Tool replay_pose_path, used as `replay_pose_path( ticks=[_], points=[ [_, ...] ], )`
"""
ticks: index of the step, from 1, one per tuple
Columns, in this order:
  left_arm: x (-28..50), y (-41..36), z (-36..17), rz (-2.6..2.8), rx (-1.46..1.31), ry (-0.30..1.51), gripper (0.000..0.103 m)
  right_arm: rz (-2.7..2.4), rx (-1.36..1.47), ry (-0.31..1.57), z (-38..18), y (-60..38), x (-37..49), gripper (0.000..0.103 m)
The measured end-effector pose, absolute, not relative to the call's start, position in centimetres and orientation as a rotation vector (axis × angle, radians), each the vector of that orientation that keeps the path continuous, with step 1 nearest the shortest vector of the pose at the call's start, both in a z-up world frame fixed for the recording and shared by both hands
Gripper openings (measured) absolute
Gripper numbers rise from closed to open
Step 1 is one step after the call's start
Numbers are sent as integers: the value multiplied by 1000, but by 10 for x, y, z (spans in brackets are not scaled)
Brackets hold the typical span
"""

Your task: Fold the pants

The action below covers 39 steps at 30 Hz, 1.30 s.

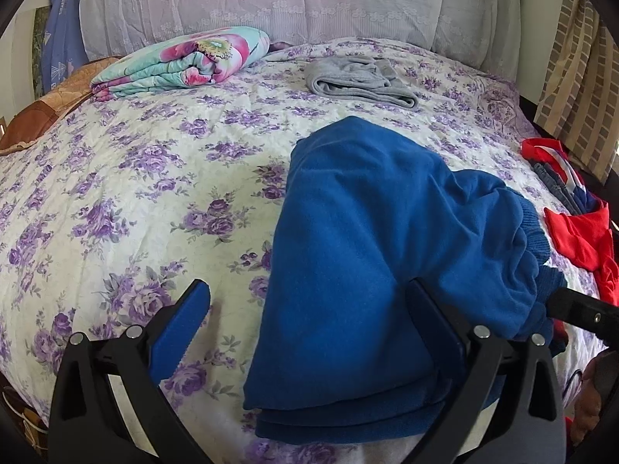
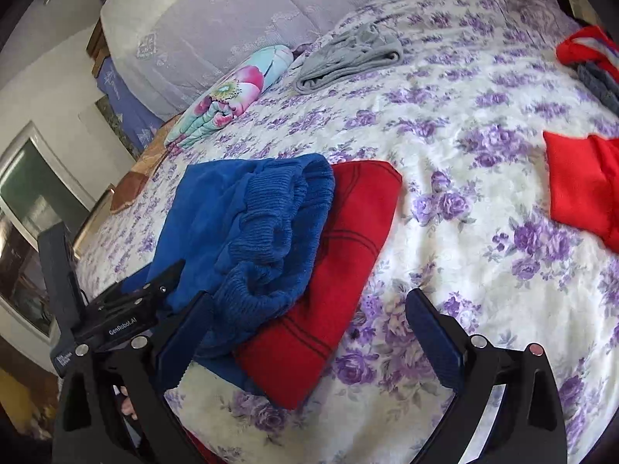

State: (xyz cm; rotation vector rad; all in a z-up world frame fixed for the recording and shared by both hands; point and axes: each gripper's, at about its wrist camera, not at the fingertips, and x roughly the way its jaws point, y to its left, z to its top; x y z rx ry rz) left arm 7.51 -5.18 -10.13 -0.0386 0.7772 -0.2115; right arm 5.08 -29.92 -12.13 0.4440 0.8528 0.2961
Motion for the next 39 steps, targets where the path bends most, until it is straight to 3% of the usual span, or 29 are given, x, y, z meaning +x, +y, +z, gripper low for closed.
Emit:
replay_pose_path(
  ticks=[12,15,16,17,18,20,23,25,30,39],
  points=[
    [97,-41,-106,-380,-135,884,99,399,639,852,-130,-313,75,99],
    [105,-44,-105,-423,-139,894,99,409,624,851,-134,-309,82,80],
    [107,-45,-104,-437,-145,895,94,416,606,851,-134,-308,82,72],
    [109,-47,-102,-472,-154,902,75,430,598,844,-132,-308,82,60],
    [109,-51,-100,-511,-161,909,64,436,587,839,-130,-308,82,56],
    [106,-63,-89,-494,-97,874,55,443,541,837,-121,-308,83,49],
    [103,-78,-68,-487,-5,810,43,456,478,828,-105,-305,87,46],
    [109,-82,-52,-501,-5,791,38,455,430,792,-87,-304,92,45],
    [142,-99,1,-491,24,677,38,449,351,662,-29,-313,121,44],
    [284,-166,102,-410,78,532,39,355,353,476,64,-352,274,43]
  ],
)
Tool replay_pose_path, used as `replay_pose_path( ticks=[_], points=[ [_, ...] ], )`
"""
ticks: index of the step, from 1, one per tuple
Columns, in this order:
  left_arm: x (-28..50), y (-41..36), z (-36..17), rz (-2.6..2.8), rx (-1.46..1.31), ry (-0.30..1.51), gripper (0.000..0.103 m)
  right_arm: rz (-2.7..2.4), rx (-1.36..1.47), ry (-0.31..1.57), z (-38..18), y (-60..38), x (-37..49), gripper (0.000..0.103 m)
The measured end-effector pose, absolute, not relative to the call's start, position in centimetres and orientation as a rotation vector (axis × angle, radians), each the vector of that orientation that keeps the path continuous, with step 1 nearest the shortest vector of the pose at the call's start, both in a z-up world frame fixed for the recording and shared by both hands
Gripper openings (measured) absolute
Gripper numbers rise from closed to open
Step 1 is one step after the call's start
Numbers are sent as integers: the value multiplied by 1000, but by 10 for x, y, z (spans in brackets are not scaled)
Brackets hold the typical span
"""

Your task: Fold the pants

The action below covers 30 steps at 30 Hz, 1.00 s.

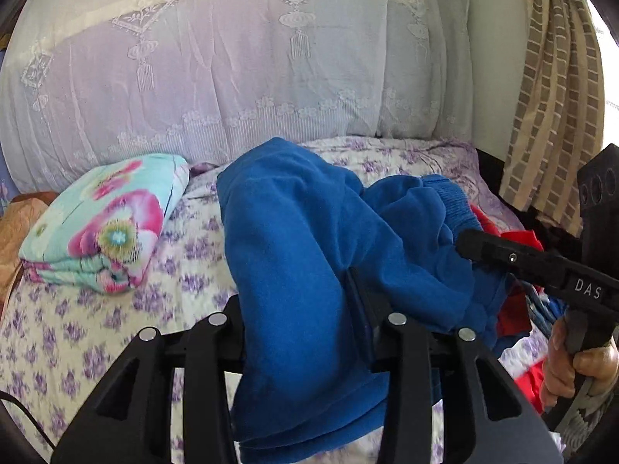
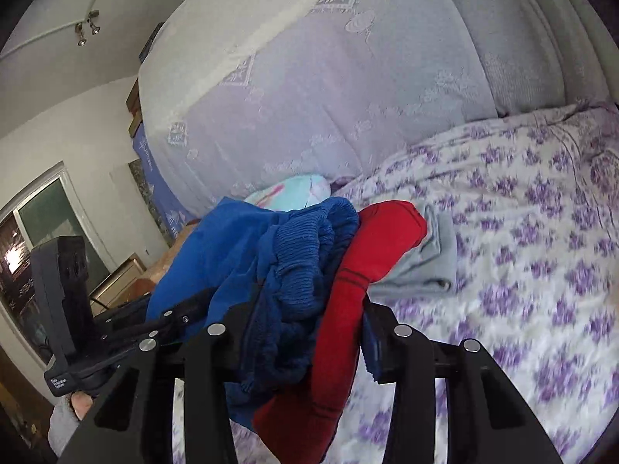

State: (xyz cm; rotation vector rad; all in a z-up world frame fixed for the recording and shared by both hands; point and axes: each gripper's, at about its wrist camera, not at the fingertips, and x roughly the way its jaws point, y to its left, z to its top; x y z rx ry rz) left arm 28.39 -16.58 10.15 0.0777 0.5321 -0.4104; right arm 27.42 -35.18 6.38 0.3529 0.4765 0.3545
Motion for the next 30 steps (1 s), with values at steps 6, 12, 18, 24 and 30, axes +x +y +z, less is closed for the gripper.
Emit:
replay_pose_path(
  ticks=[6,12,18,24,30],
  points=[
    [399,-196,97,-373,50,560,39,265,374,421,55,-379,387,42],
    [493,-208,44,-324,-7,615,40,194,322,411,6,-382,481,42],
    [558,-195,-58,-119,-67,715,99,129,391,519,-100,-397,542,77],
    [531,-181,-46,-152,-120,627,99,71,329,426,-69,-396,524,80],
    [502,-173,-7,-163,-129,452,99,205,258,188,-19,-359,489,71]
  ],
)
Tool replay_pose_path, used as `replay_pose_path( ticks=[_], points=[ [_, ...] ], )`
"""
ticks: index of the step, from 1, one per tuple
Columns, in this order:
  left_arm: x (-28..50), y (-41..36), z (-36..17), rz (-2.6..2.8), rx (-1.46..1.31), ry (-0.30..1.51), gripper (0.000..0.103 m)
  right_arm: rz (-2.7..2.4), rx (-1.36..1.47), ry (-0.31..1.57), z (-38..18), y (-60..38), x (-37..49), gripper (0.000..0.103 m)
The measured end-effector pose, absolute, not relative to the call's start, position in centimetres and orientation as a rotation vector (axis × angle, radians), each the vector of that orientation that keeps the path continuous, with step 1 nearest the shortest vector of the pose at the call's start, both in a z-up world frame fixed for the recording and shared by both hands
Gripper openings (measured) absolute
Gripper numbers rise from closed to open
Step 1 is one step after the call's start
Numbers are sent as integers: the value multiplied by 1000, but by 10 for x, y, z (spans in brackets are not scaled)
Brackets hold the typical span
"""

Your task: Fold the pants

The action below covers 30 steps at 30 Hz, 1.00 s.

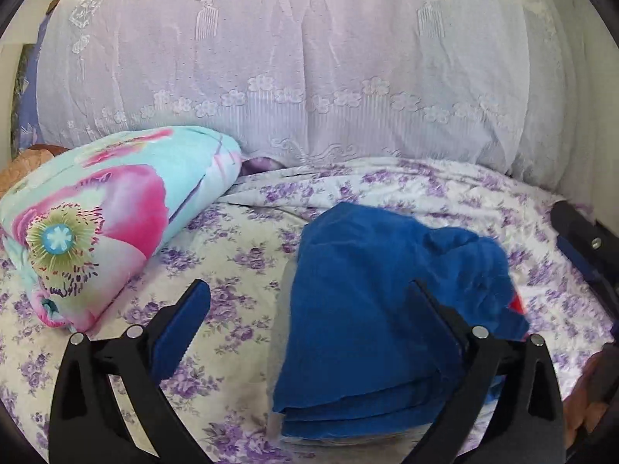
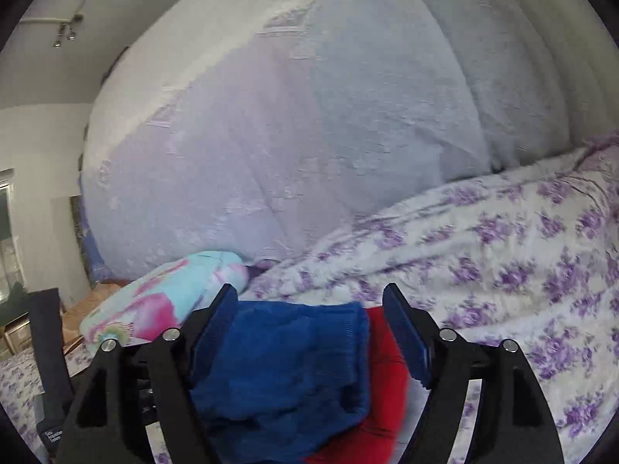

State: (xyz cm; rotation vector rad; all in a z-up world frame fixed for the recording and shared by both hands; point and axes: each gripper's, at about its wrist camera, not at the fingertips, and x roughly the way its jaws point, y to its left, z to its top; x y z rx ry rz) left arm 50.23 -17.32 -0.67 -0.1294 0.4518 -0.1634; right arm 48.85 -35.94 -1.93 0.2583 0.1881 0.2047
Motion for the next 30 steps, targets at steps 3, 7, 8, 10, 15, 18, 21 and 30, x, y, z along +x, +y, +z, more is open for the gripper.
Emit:
replay_pose_path(
  ticks=[3,7,8,10,15,18,21,30],
  points=[
    [505,-181,-7,-264,-120,490,99,264,253,328,-28,-342,525,34],
    [552,-195,-66,-317,-114,776,99,213,247,508,-83,-345,564,6],
    [555,-189,-72,-348,-184,785,99,226,265,506,-82,-346,562,6],
    [554,-182,-60,-356,-209,778,99,256,297,482,-73,-346,556,9],
    [531,-178,-38,-208,-137,619,99,199,267,354,-50,-344,522,24],
    [531,-166,-31,-129,-159,588,99,164,255,333,-44,-353,514,46],
    [542,-170,-40,-77,-87,641,99,95,222,449,-58,-353,532,54],
    [529,-172,-39,-54,-18,559,98,72,187,486,-73,-352,535,62]
  ],
)
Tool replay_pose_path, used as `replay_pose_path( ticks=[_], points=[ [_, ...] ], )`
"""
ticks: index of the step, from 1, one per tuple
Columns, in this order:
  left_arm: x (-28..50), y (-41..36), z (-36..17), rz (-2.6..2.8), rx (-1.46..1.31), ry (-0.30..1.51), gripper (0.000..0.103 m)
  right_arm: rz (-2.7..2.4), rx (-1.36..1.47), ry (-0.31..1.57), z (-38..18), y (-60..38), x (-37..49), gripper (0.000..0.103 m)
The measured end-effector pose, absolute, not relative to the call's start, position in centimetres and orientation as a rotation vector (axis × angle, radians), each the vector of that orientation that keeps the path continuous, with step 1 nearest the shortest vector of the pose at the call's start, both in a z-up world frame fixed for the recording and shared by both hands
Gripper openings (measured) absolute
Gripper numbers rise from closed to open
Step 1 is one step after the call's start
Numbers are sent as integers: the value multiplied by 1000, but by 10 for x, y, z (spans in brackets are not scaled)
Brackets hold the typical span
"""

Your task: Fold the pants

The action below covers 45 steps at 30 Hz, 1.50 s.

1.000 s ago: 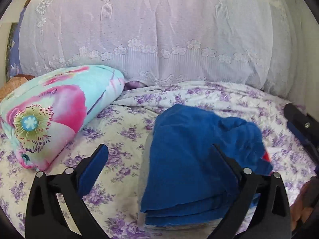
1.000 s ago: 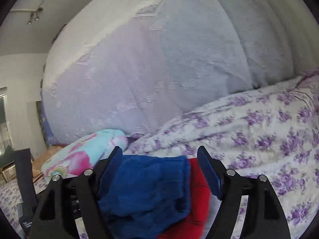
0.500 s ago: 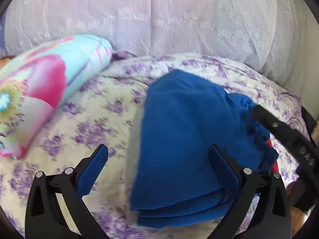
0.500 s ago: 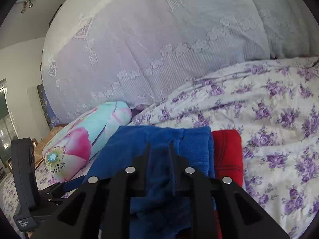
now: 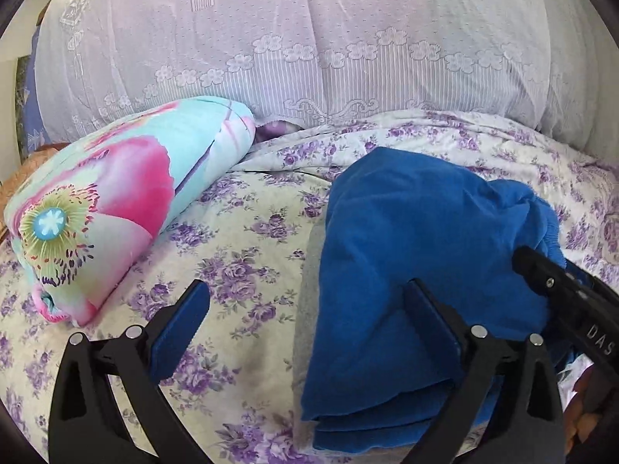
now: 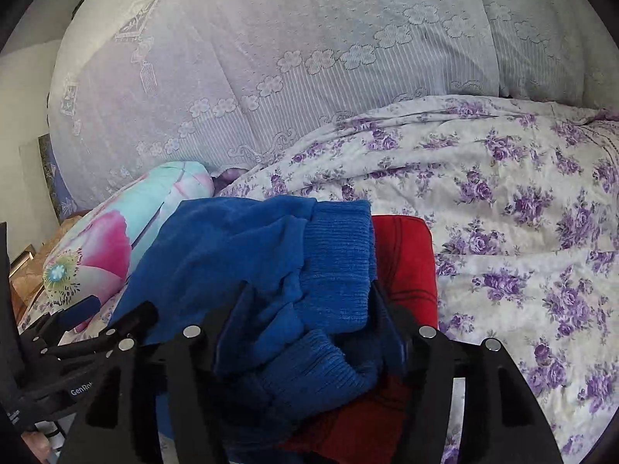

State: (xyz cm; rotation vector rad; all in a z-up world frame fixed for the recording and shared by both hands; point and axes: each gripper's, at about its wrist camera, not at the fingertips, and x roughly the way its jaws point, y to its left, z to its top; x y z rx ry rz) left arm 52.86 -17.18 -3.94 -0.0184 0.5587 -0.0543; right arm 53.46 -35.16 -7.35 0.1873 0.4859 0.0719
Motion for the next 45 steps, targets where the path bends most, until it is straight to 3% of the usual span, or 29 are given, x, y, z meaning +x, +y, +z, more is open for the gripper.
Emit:
replay_pose_path(
  ticks=[8,19,29,45],
  points=[
    [510,-180,-26,-46,50,525,98,-8,158,423,-54,-348,497,87],
    [446,-197,2,-26,173,472,98,-99,199,375,-36,-346,432,99],
    [393,-176,25,-22,49,503,98,-146,258,351,-8,-341,375,99],
    [426,-180,16,-28,67,557,98,-102,191,418,-10,-328,394,99]
  ],
)
